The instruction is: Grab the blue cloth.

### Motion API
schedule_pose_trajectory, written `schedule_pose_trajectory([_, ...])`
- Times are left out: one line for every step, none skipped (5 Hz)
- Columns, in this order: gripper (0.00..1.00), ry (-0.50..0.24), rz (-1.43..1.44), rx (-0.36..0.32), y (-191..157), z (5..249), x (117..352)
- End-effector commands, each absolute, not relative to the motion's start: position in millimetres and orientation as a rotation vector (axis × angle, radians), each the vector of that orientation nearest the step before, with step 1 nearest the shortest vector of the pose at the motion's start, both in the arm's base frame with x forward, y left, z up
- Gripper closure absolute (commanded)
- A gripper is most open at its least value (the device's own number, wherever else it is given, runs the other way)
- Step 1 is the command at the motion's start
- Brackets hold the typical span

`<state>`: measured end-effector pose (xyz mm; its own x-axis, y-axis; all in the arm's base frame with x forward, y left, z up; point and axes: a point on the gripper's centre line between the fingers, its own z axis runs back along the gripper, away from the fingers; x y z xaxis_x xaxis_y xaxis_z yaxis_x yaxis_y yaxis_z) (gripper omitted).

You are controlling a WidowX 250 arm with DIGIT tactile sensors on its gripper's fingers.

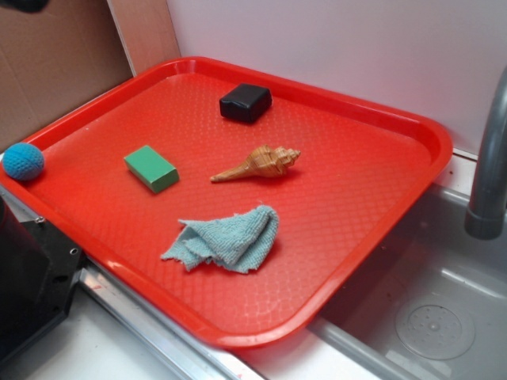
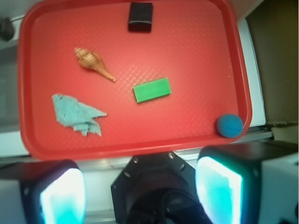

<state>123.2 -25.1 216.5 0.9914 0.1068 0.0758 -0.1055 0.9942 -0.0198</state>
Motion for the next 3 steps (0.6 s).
schedule_pose_trajectory([0.00, -0.178, 0.198, -0.048, -62.1, 196.1, 123.6])
schedule_pose_trajectory([0.00, -0.197, 0.238, -0.092, -83.9, 172.3, 128.9])
schedule_pose_trajectory([0.00, -0.198, 0.272, -0.060, -101.1, 148.4, 138.0])
